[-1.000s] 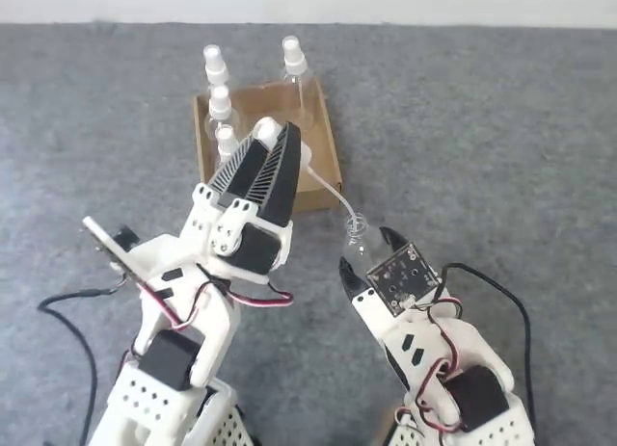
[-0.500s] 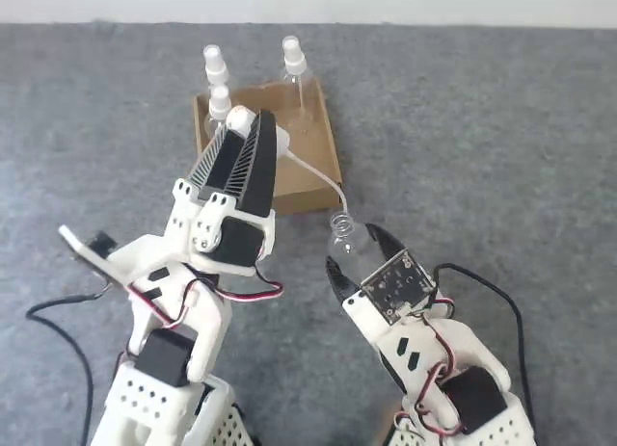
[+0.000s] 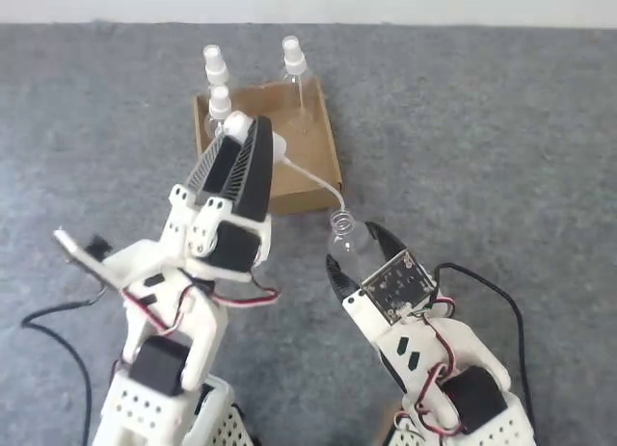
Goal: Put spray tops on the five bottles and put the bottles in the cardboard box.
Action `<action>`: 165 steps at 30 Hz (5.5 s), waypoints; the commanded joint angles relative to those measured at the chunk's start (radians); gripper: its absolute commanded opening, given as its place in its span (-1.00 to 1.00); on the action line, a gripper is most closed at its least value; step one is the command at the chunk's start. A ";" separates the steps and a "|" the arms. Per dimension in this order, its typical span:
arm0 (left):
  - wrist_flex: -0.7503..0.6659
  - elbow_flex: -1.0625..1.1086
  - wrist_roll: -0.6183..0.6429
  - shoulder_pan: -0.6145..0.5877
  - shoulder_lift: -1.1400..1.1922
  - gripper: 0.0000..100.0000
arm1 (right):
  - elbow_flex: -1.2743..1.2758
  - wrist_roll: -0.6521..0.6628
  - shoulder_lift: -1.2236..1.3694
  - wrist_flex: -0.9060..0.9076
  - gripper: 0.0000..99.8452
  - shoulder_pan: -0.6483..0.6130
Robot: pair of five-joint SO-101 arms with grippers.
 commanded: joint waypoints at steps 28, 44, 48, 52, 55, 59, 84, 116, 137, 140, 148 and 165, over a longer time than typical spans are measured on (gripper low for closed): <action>0.163 0.134 -0.017 0.005 -0.295 -0.97 | -0.017 0.018 -0.010 -0.185 -0.88 -0.024; 0.161 0.188 -0.060 0.005 -0.301 -0.97 | 0.025 0.107 -0.008 -0.228 -0.88 -0.160; 0.163 0.196 -0.075 0.006 -0.301 -0.97 | 0.060 0.107 -0.008 -0.232 -0.88 -0.160; 0.163 0.200 -0.077 0.006 -0.296 -0.97 | 0.094 0.106 -0.008 -0.254 -0.88 -0.160; 0.163 0.202 -0.107 0.031 -0.296 -0.97 | 0.098 0.106 -0.010 -0.265 -0.88 -0.159; 0.160 0.236 -0.219 0.107 -0.301 -0.97 | 0.101 0.106 -0.010 -0.257 -0.88 -0.156; 0.207 0.255 -0.377 0.199 -0.295 -0.97 | 0.100 0.011 -0.010 -0.272 -0.98 -0.025; 0.411 0.065 -0.316 0.040 -0.302 -0.74 | 0.110 0.064 -0.010 -0.262 -0.99 -0.027; 0.292 0.217 -0.370 0.083 -0.295 -0.73 | 0.052 0.072 -0.010 -0.240 -0.99 -0.091; 0.292 0.222 -0.400 0.087 -0.295 -0.73 | 0.048 0.072 -0.010 -0.234 -0.99 -0.091; 0.293 0.222 -0.417 0.107 -0.295 -0.74 | 0.054 0.072 -0.010 -0.228 -0.99 -0.122; 0.342 0.179 -0.511 0.137 -0.301 -0.73 | 0.097 0.074 -0.010 -0.228 -0.99 -0.143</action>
